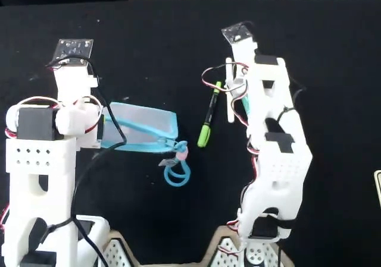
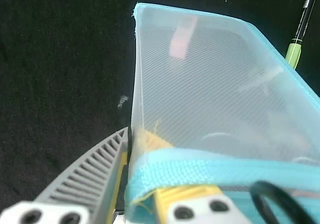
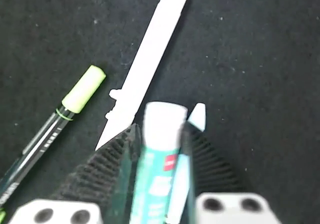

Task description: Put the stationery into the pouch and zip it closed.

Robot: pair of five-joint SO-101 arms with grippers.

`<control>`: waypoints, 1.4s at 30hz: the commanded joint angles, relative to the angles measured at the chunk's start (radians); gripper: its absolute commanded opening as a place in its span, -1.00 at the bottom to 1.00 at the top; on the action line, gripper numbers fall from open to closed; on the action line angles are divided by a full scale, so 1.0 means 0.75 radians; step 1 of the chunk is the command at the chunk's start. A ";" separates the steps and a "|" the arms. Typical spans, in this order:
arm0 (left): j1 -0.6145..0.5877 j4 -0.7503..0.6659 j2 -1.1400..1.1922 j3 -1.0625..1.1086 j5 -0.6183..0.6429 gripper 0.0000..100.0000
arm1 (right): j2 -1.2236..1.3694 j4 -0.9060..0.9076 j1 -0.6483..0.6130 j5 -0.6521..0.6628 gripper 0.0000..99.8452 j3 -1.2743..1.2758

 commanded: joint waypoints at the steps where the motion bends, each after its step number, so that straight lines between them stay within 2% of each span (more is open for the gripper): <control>1: 0.007 -0.016 -0.006 0.007 0.000 -0.94 | 0.003 0.008 -0.004 0.053 -0.90 -0.077; 8: 0.007 -0.016 -0.006 0.007 0.000 -0.94 | -0.028 0.041 0.014 0.053 -0.98 -0.085; 14: 0.007 -0.016 -0.006 0.007 0.000 -0.94 | -0.193 0.327 0.020 0.049 -0.98 -0.079; 19: 0.007 -0.016 -0.006 0.007 0.000 -0.94 | -0.230 0.513 0.065 -0.033 -0.98 -0.005; 22: 0.011 -0.016 -0.006 0.007 0.000 -0.94 | -0.236 0.485 0.078 0.020 -0.98 0.136; 28: 0.007 -0.016 -0.006 0.007 0.000 -0.94 | -0.318 0.258 0.078 0.063 -0.96 0.437; 30: 0.013 -0.016 -0.006 0.007 0.000 -0.94 | -0.341 0.241 0.068 0.063 -0.86 0.500; 33: 0.013 -0.016 -0.006 0.007 0.000 -0.94 | -0.351 0.243 0.059 0.063 -0.72 0.510; 42: 0.007 -0.016 -0.006 0.007 0.000 -0.94 | -0.351 0.233 0.039 0.063 -0.79 0.510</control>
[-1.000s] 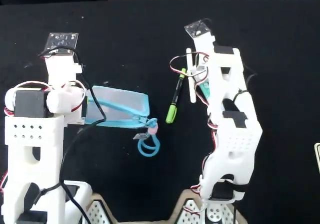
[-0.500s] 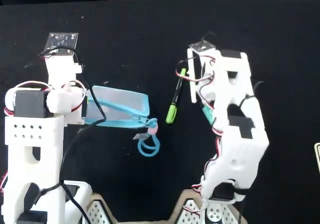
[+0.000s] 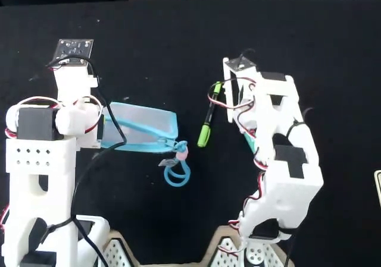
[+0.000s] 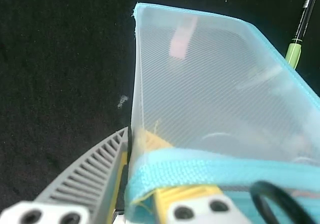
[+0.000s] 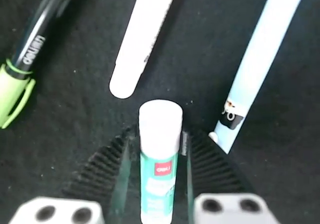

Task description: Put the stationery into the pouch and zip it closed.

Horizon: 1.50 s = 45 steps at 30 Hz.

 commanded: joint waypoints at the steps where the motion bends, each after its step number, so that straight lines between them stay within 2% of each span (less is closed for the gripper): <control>1: 0.007 -0.016 -0.006 0.007 0.000 -0.94 | -0.042 -0.018 -0.018 0.010 -0.79 -0.003; 4: 0.007 -0.016 -0.006 0.007 0.000 -0.94 | -0.064 -0.018 -0.016 0.002 -0.98 -0.026; 10: 0.007 -0.016 -0.006 0.007 0.000 -0.94 | -0.304 0.110 -0.016 0.000 -0.98 -0.005; 16: 0.011 -0.016 -0.006 0.007 0.000 -0.94 | -0.819 0.336 -0.074 0.000 -0.98 0.122; 20: 0.011 -0.016 -0.006 0.007 0.000 -0.94 | -1.220 0.411 -0.194 -0.023 -0.98 0.214; 23: 0.013 -0.016 -0.006 0.007 0.000 -0.94 | -1.499 0.407 -0.313 -0.133 -0.98 0.257; 28: 0.013 -0.016 -0.006 0.007 0.000 -0.94 | -1.863 0.391 -0.636 -0.321 -0.98 0.265; 32: 0.011 -0.016 -0.006 0.007 0.000 -0.94 | -2.065 0.227 -0.906 -0.403 -0.98 0.318; 35: 0.009 -0.016 -0.006 0.007 0.000 -0.94 | -2.184 0.020 -1.049 -0.446 -0.98 0.443; 45: 0.007 -0.014 -0.006 0.009 0.000 -0.94 | -2.448 -0.736 -1.211 -0.448 -0.98 0.940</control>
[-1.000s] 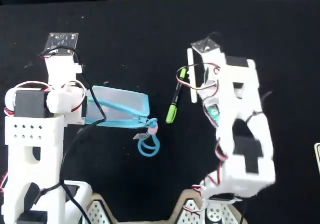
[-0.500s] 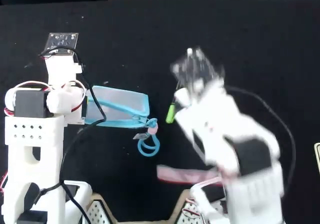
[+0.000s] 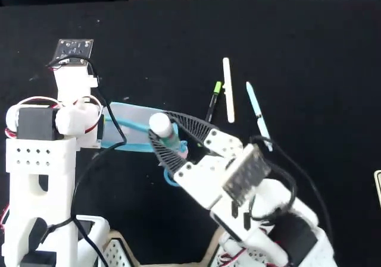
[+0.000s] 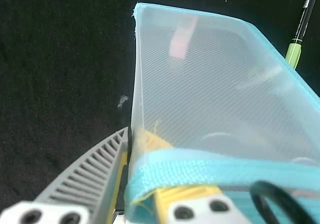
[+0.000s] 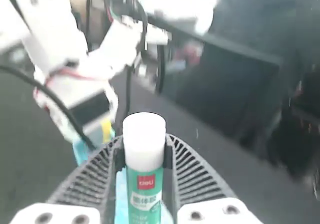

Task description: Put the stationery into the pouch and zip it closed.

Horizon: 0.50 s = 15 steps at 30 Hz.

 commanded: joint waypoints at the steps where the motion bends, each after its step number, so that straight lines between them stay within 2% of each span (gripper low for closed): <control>1: 0.007 -0.014 -0.006 0.007 0.000 -0.94 | -0.103 -0.315 -0.082 -0.008 -0.98 0.134; 7: 0.007 -0.014 -0.006 0.007 0.000 -0.94 | -0.163 -0.468 -0.239 -0.002 -0.98 0.300; 15: 0.007 -0.014 -0.006 0.007 0.000 -0.94 | -0.171 -0.900 -0.178 -0.002 -0.98 0.594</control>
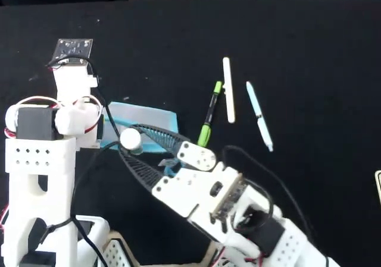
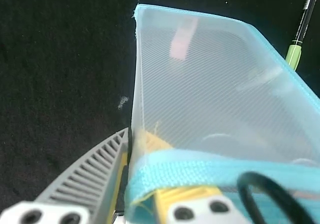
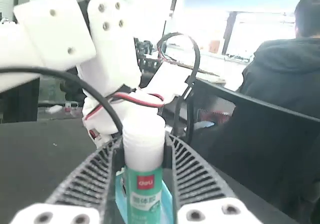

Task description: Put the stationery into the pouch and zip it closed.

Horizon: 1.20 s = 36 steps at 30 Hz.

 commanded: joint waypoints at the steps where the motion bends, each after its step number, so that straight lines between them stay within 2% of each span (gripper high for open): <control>1: 0.007 -0.014 -0.006 0.009 0.000 -0.94 | -0.013 -0.325 0.072 0.000 -0.98 0.126; 7: 0.009 -0.014 -0.006 0.009 0.000 -0.94 | -0.011 -0.653 0.174 0.000 -0.98 0.379; 14: 0.013 -0.014 -0.006 0.009 0.000 -0.94 | -0.021 -0.657 0.180 0.000 -0.98 0.486; 17: 0.013 -0.014 -0.006 0.009 0.000 -0.94 | -0.011 -0.468 0.168 -0.008 -0.94 0.392; 21: 0.011 -0.016 -0.006 0.009 0.000 -0.94 | -0.011 -0.037 0.115 -0.010 -0.63 0.206; 23: 0.011 -0.016 -0.006 0.009 0.000 -0.94 | -0.011 0.104 0.100 -0.010 -0.56 0.126; 27: 0.009 -0.016 -0.006 0.009 0.000 -0.94 | -0.021 0.160 0.104 -0.010 -0.62 0.024; 36: 0.007 -0.016 -0.006 0.009 0.000 -0.94 | -0.024 0.215 0.110 -0.002 -0.91 -0.212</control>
